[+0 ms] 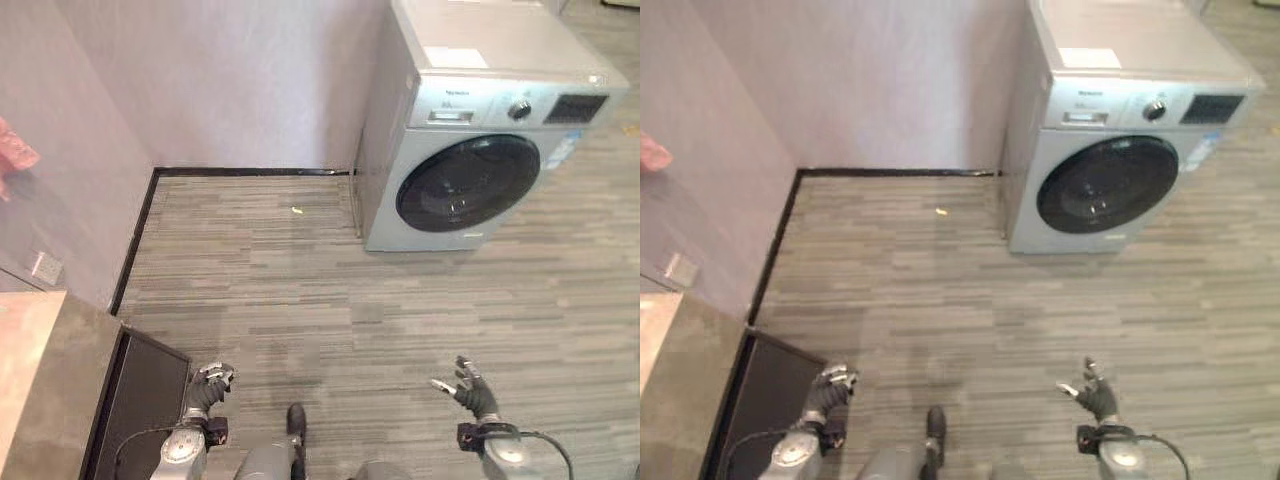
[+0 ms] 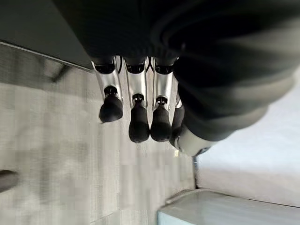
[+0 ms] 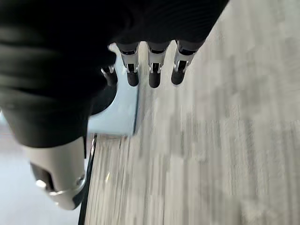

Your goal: Put brush and paste in cup on sink, flatten towel.

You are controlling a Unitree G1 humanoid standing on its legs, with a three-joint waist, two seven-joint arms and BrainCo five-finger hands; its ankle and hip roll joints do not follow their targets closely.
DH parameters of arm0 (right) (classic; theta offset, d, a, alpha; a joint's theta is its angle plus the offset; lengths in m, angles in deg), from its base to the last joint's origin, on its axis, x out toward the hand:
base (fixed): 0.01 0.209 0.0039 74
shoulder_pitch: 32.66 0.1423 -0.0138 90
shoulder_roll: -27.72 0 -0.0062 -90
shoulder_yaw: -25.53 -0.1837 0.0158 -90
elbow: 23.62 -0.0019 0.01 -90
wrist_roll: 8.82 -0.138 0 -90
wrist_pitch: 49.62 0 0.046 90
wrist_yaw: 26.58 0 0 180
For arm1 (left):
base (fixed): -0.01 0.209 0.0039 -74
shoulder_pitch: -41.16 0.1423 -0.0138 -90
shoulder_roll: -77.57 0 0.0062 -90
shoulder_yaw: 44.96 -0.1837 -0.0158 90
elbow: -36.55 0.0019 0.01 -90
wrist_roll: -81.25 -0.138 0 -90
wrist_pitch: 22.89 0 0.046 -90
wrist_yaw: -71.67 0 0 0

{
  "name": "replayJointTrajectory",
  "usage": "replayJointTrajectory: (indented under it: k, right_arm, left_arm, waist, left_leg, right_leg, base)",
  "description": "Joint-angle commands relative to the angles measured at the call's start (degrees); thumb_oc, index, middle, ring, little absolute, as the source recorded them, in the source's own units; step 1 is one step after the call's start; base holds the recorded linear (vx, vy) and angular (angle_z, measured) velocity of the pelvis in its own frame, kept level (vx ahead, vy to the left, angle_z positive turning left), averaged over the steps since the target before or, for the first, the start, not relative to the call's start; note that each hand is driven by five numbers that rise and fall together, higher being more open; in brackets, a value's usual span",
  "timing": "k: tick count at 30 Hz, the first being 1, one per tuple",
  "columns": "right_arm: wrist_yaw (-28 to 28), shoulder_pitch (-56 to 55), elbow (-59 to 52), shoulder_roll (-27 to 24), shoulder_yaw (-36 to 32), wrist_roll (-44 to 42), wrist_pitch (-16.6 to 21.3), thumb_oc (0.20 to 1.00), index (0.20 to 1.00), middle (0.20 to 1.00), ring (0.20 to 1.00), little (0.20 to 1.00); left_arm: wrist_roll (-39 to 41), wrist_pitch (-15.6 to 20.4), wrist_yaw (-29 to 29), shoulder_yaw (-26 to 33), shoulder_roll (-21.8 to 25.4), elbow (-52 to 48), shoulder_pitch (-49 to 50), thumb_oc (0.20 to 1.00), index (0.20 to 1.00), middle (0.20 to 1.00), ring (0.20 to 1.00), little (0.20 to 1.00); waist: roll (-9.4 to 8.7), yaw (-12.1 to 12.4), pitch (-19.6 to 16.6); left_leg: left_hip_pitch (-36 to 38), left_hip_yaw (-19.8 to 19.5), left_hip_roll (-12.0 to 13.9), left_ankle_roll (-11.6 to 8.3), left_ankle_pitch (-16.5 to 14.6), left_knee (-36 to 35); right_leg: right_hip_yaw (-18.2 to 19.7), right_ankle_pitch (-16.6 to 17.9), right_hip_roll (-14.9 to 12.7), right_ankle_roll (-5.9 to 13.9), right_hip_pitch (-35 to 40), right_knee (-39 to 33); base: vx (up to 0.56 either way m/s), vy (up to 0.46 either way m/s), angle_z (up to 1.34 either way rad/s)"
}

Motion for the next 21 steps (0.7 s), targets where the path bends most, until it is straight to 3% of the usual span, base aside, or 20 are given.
replayJointTrajectory:
  k: [1,2,3,4,5,7,9,11,13,15,18,21]
  right_arm:
    - [-0.7,2.2,-2.1,-1.8,-1.1,-0.1,1.4,1.0,1.0,1.0,1.0,1.0]
    - [-0.9,2.4,-2.3,-1.6,-0.7,-0.1,1.3,1.0,1.0,1.0,1.0,1.0]
    - [-1.2,2.6,-2.6,-1.7,-0.3,-0.1,1.4,1.0,1.0,1.0,1.0,1.0]
    - [-1.2,2.6,-2.6,-1.7,-0.3,-0.1,1.4,1.0,1.0,1.0,1.0,1.0]
    - [-1.9,2.5,-3.1,-1.9,0.0,-0.1,1.6,1.0,1.0,1.0,1.0,1.0]
    - [-2.3,2.6,-3.7,-2.3,0.0,-0.3,1.7,1.0,1.0,1.0,1.0,1.0]
    - [-2.1,2.7,-3.2,-2.7,0.2,-0.8,1.9,1.0,1.0,1.0,1.0,1.0]
    - [-1.6,2.7,-3.2,-3.0,0.2,-1.0,2.1,1.0,1.0,1.0,1.0,1.0]
    - [-1.2,2.6,-3.3,-3.2,0.1,-0.9,2.1,1.0,1.0,1.0,1.0,1.0]
    - [-1.5,2.2,-4.0,-3.6,0.0,-1.0,2.0,1.0,1.0,1.0,1.0,1.0]
    - [-1.9,1.1,-4.3,-4.2,0.0,-1.8,2.2,1.0,1.0,1.0,1.0,1.0]
    - [-2.1,0.7,-4.5,-5.2,-0.7,-2.7,2.5,1.0,1.0,1.0,1.0,1.0]
  left_arm:
    - [-0.1,2.0,-0.4,0.4,2.4,-4.6,-0.2,0.2,0.2,0.2,0.2,0.2]
    - [-0.1,1.9,-0.5,0.3,2.4,-4.7,0.0,0.2,0.2,0.2,0.2,0.2]
    - [-0.5,1.7,-0.8,0.0,2.5,-4.7,0.2,0.2,0.2,0.2,0.2,0.2]
    - [-0.5,1.7,-0.8,0.0,2.5,-4.7,0.2,0.2,0.2,0.2,0.2,0.2]
    - [-1.1,1.8,-0.8,0.0,2.6,-4.2,-0.2,0.2,0.2,0.2,0.2,0.2]
    - [-1.4,1.8,-0.8,0.0,2.4,-3.7,-0.7,0.2,0.2,0.2,0.2,0.2]
    - [-1.4,1.8,-0.6,-0.5,2.3,-2.7,-1.3,0.2,0.2,0.2,0.2,0.2]
    - [-1.6,1.9,-0.4,-0.7,2.0,-2.1,-2.0,0.2,0.2,0.2,0.2,0.2]
    - [-2.0,2.1,0.0,-0.6,2.0,-1.7,-2.6,0.2,0.2,0.2,0.2,0.2]
    - [-2.2,1.8,0.0,-1.2,1.9,-1.6,-3.4,0.2,0.2,0.2,0.2,0.2]
    - [-2.8,1.7,0.0,-1.9,1.4,-0.3,-3.9,0.2,0.2,0.2,0.2,0.2]
    - [-2.8,1.4,-0.2,-2.4,1.0,-0.1,-4.5,0.2,0.2,0.2,0.2,0.2]
  waist:
    - [0.73,1.6,0.0]
    - [1.01,1.8,0.1]
    - [1.21,1.8,0.4]
    - [1.29,1.8,0.3]
    - [1.34,1.6,0.5]
    - [2.27,1.0,1.1]
    - [3.0,-0.2,2.4]
    - [2.56,-1.2,3.4]
    - [2.29,-2.2,3.9]
    - [1.7,-2.6,4.0]
    - [1.18,-2.8,3.5]
    - [0.98,-2.7,3.7]
  left_leg:
    - [-6.5,0.9,3.7,-2.49,-0.7,6.5]
    - [-5.4,1.1,3.4,-2.01,-1.0,6.2]
    - [-3.0,0.1,2.5,-1.66,-1.8,5.2]
    - [-3.0,0.1,2.6,-1.69,-1.7,5.1]
    - [-1.3,-0.8,2.4,-1.69,-1.9,4.1]
    - [2.9,-1.9,3.0,-2.4,-2.7,2.4]
    - [5.4,-3.9,3.3,-3.11,-3.4,2.5]
    - [7.6,-5.3,2.7,-3.97,-4.4,3.4]
    - [9.5,-6.8,2.6,-4.7,-5.1,3.3]
    - [10.2,-8.5,2.6,-5.38,-5.5,4.9]
    - [10.0,-10.2,3.5,-6.54,-5.5,8.0]
    - [6.0,-10.4,4.8,-9.18,-0.8,18.6]
  right_leg:
    - [0.6,27.3,-2.7,2.62,5.3,-10.4]
    - [-0.7,28.7,-3.3,2.72,4.6,-8.5]
    - [0.4,26.1,-0.6,2.38,2.5,-7.0]
    - [0.4,26.2,-0.5,2.34,2.4,-7.1]
    - [0.7,23.6,1.2,1.92,-0.8,-7.1]
    - [-4.9,17.4,-0.4,0.46,-4.7,-10.7]
    - [-3.4,14.0,2.1,-0.1,-10.0,-13.7]
    - [-2.0,16.7,2.0,0.7,-11.9,-23.0]
    - [0.6,20.7,1.9,2.11,-13.9,-27.9]
    - [2.4,22.5,2.3,2.51,-13.8,-28.1]
    - [3.4,21.6,4.6,0.72,-11.1,-28.9]
    - [1.1,20.5,5.4,-1.43,-7.6,-30.7]
  base:
    - [0.28,0.229,0.11]
    - [0.39,0.241,0.01]
    - [0.28,0.151,-0.12]
    - [0.29,0.108,-0.12]
    - [0.2,0.08,0.15]
    - [0.31,0.071,0.23]
    - [0.31,-0.045,0.0]
    - [0.35,-0.124,0.49]
    - [0.34,-0.134,0.97]
    - [0.3,-0.166,0.85]
    - [0.24,-0.226,0.94]
    - [0.23,-0.238,0.92]
